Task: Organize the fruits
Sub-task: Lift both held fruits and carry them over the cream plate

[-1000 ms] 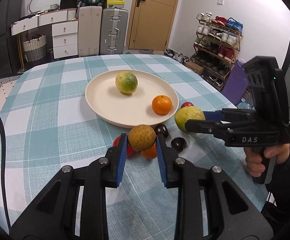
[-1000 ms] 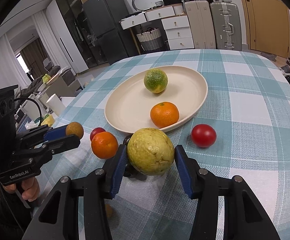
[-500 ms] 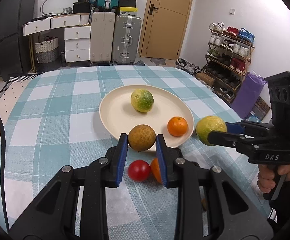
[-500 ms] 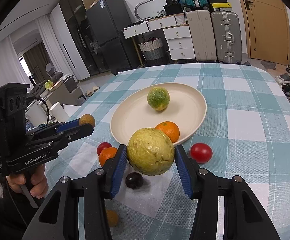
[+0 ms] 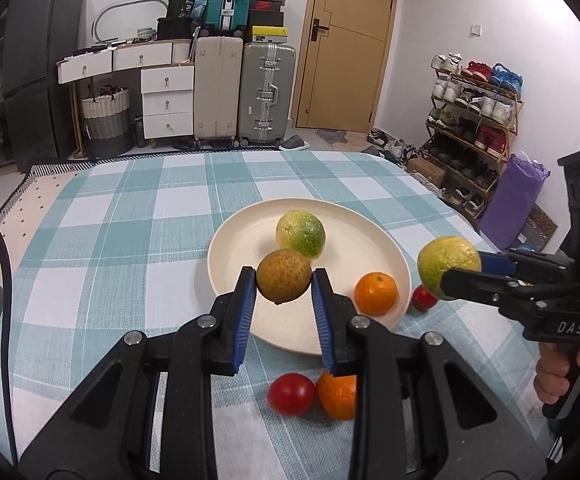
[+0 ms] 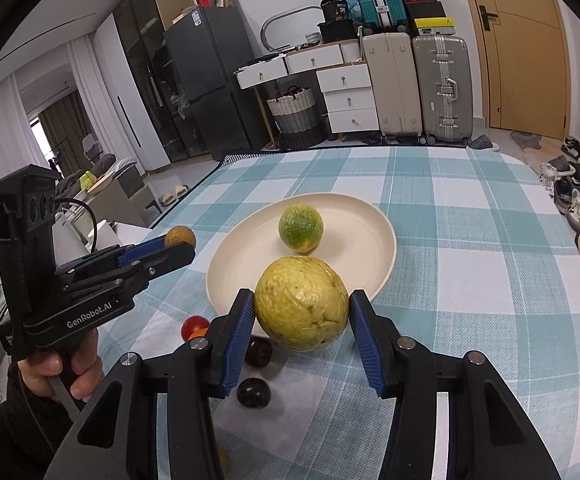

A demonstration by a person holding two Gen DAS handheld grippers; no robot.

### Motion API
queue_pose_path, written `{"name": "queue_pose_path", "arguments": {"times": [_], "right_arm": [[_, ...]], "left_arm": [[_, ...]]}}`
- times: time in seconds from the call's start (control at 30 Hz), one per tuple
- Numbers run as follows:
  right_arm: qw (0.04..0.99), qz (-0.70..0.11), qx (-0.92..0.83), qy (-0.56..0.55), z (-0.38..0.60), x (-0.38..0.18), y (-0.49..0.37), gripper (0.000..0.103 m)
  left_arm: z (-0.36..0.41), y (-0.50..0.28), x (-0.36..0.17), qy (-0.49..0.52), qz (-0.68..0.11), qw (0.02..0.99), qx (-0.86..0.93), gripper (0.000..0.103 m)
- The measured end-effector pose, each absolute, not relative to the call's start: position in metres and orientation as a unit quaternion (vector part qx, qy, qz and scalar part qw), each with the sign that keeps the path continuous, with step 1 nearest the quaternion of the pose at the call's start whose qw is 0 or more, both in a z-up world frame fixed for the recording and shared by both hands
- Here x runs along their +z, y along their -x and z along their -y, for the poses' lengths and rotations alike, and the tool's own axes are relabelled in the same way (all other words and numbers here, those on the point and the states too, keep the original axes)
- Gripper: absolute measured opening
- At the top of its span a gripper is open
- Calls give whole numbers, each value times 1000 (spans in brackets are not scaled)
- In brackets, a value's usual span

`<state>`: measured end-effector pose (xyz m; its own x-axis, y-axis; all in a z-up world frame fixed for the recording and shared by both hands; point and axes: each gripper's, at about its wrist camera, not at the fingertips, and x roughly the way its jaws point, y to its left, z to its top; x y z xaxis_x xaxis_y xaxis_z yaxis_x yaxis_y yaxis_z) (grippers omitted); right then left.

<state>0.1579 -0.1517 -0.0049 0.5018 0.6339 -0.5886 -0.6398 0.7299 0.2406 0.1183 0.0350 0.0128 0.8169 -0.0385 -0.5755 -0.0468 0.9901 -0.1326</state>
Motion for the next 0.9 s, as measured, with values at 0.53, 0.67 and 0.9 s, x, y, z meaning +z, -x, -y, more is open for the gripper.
{"name": "queue_pose_path", "arguments": {"times": [0.53,0.67,0.9], "right_arm": [[875,-332,354,1,147,1,-187,50],[875,-334,350,-2,146,-1,-194,50],[876,-342,342,5,142,-8,-208,50]], "left_arm": [[-38,-154,1,65,-310,948,20,26],[-40,-161,-2,65,-311,948,23,26],[-43,-173,-10,67,-319,945,25,26]]}}
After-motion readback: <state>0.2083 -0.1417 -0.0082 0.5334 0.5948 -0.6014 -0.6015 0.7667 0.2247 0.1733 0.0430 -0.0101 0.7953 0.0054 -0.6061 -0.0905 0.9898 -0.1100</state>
